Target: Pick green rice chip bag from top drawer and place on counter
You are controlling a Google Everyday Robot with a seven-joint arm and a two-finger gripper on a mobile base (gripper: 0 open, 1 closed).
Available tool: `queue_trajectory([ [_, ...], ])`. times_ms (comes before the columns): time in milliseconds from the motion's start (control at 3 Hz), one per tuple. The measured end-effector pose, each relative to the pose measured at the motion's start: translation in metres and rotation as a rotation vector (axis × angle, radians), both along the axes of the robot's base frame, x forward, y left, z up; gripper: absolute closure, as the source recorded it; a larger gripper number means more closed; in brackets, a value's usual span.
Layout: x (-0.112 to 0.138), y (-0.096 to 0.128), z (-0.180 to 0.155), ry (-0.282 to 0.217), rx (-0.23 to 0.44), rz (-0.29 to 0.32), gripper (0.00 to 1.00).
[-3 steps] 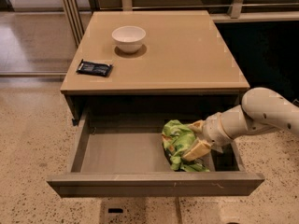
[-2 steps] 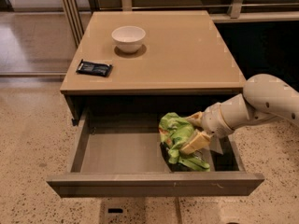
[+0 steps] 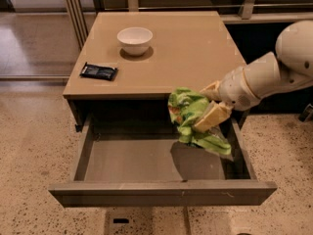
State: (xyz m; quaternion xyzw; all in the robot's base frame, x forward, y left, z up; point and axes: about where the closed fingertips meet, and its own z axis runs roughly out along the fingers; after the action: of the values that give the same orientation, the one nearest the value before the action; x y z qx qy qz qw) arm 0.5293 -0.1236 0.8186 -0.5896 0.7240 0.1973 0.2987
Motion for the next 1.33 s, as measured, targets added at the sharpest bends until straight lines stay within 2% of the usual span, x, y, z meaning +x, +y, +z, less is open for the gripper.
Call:
queue_trajectory([
  [333, 0.018, -0.002, 0.086, -0.098, -0.016, -0.01, 1.0],
  [667, 0.019, -0.001, 0.086, -0.101, -0.017, -0.007, 1.0],
  [1000, 0.033, -0.002, 0.094, -0.159, -0.037, 0.021, 1.0],
  [1333, 0.059, -0.003, 0.103, -0.209, -0.04, 0.051, 1.0],
])
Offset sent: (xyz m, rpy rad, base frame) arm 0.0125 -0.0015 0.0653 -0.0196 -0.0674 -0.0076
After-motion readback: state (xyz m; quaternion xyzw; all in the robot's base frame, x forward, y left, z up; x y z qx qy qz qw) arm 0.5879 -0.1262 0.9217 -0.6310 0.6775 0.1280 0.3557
